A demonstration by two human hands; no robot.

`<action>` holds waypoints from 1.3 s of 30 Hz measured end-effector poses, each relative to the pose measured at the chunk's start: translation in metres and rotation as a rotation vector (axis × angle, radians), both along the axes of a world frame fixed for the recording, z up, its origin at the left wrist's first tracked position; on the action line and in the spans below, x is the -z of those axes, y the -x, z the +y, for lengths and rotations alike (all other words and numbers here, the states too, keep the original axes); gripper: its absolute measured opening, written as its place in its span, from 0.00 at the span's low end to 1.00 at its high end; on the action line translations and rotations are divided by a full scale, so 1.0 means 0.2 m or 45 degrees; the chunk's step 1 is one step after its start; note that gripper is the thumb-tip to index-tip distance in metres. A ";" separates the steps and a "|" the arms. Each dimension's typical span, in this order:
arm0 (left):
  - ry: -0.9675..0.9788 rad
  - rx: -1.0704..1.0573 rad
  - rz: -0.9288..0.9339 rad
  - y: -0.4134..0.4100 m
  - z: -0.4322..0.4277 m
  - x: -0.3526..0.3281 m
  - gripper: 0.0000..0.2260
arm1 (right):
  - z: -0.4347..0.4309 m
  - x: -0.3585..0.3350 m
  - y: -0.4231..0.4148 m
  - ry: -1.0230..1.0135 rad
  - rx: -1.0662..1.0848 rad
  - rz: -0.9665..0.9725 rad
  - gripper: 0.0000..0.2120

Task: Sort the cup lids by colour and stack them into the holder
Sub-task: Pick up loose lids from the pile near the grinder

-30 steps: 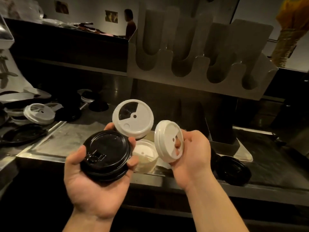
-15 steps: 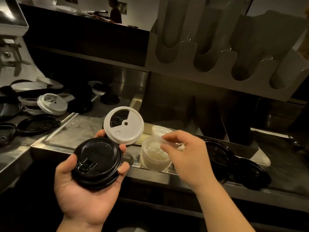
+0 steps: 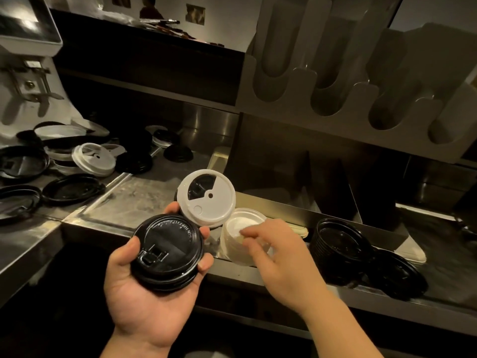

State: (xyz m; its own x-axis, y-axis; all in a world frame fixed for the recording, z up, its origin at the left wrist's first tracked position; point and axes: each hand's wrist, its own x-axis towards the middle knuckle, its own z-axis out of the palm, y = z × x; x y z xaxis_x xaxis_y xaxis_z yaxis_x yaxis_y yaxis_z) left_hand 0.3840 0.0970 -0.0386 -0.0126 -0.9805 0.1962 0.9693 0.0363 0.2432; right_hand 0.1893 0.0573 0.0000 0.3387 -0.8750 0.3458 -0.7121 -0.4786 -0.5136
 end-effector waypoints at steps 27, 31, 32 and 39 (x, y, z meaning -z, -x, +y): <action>-0.045 -0.164 -0.431 0.08 -0.01 -0.27 0.33 | -0.02 -0.30 0.12 -0.439 -0.210 -0.962 0.05; -0.101 -0.274 -0.371 0.02 -0.05 -0.26 0.30 | -0.07 -0.18 0.13 -0.101 0.063 -0.474 0.12; -0.111 -0.282 -0.366 0.01 -0.05 -0.25 0.28 | -0.07 -0.15 0.13 -0.050 0.077 -0.298 0.12; -0.131 -0.239 -0.382 0.04 0.00 -0.22 0.22 | -0.07 -0.09 0.16 -0.051 -0.007 0.176 0.11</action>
State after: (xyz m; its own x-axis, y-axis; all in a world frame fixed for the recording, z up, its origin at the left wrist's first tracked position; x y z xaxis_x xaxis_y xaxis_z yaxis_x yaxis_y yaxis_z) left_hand 0.3752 0.0965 0.0048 0.1278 -0.9855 0.1113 0.8332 0.1675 0.5269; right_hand 0.1582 0.0441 0.0170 0.3854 -0.8852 0.2606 -0.7748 -0.4638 -0.4296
